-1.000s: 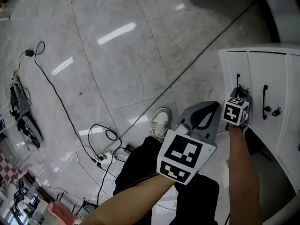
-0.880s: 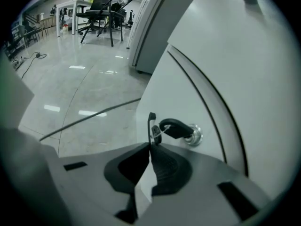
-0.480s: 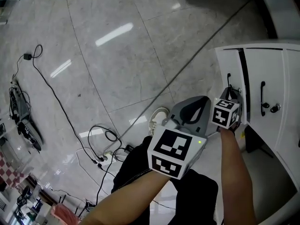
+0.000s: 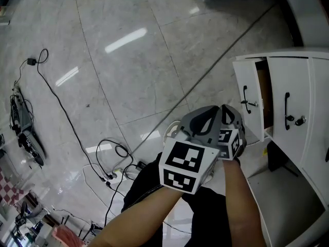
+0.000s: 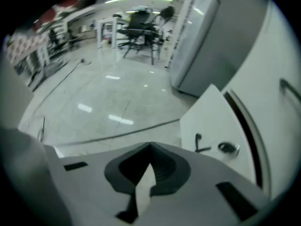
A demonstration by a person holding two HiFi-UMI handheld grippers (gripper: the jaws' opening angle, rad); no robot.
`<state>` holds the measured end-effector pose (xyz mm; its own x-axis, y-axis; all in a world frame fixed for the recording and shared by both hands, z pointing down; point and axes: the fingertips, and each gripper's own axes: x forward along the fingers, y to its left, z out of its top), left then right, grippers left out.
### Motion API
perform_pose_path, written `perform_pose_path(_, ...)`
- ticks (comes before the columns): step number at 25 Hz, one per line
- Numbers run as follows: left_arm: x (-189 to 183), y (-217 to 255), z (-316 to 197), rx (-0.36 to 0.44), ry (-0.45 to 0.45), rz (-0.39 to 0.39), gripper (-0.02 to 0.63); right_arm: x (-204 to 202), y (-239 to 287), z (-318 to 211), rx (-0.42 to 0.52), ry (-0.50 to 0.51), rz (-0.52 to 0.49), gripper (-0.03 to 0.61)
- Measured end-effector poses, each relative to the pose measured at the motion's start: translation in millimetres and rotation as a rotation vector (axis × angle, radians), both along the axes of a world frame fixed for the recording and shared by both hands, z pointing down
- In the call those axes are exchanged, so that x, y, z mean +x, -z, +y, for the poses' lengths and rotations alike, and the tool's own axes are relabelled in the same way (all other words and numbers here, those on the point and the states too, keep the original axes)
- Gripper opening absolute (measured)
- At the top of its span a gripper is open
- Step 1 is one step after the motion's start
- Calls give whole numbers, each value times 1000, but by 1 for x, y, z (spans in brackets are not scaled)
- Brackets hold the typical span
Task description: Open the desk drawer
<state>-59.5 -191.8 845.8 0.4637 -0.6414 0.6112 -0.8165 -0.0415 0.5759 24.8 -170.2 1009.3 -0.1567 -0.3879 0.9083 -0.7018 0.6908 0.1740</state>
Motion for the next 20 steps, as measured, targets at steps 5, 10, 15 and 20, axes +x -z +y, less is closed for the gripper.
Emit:
perform_pose_path(5, 0, -7, 13, -30, -3, -3, 8, 13, -1, 1, -1, -115, 7, 14)
perform_pose_path(10, 5, -7, 18, -54, 20, 28, 8, 61, 25, -28, 107, -131, 150, 15)
perform_pose_path(15, 16, -7, 21, -51, -2, 31, 8, 80, 23, -38, 105, -153, 263, 80)
perform_pose_path(20, 10, -10, 22, -61, 9, 35, 8, 86, 0, -38, 55, -163, 313, 72)
